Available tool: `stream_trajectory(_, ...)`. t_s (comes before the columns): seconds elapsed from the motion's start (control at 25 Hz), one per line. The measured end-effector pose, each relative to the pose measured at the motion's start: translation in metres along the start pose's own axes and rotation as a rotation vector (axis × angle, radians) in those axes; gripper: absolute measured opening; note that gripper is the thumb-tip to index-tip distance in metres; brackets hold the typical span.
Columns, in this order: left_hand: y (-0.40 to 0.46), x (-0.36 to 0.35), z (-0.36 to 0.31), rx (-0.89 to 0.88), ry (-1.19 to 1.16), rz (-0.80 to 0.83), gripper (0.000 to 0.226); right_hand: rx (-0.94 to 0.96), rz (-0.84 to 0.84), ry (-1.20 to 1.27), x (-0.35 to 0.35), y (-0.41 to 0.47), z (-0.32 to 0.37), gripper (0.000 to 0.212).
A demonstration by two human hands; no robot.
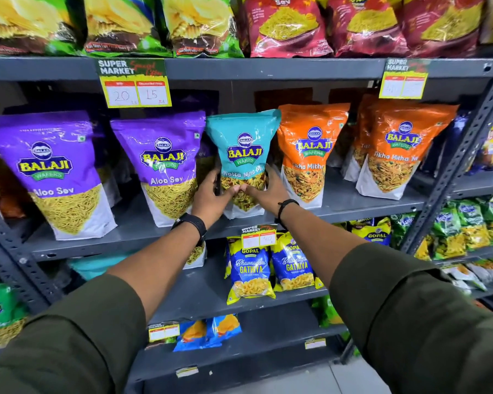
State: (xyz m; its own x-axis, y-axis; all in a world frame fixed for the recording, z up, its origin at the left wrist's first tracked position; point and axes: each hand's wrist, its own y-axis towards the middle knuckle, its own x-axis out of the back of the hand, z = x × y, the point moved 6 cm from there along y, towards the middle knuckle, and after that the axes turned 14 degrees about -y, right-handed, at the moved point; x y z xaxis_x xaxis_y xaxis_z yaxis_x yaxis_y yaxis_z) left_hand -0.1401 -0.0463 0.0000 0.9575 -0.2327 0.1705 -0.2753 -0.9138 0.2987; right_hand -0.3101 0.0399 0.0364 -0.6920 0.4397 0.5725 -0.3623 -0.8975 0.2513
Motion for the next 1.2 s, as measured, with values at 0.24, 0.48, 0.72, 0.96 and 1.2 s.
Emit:
stream_trajectory(0.24,-0.010,-0.001,-0.016,-0.067,0.000,0.006,0.074,-0.032,-0.058,0.019,0.007,-0.004,-0.008,0.086)
stream_trajectory(0.48,-0.054,-0.009,-0.047,-0.114,0.026,0.040,0.064,-0.048,-0.061,0.025,0.031,-0.041,-0.007,0.084)
stream_trajectory(0.72,-0.097,-0.019,-0.059,-0.145,0.030,0.096,0.063,-0.083,-0.107,0.017,0.051,-0.093,-0.008,0.087)
stream_trajectory(0.96,-0.145,-0.023,-0.036,-0.103,-0.031,0.151,0.062,-0.136,-0.096,-0.072,0.038,-0.141,-0.035,0.088)
stream_trajectory(1.2,-0.180,-0.004,0.062,0.014,-0.031,0.172,0.065,-0.188,-0.056,-0.099,-0.033,-0.178,-0.075,0.083)
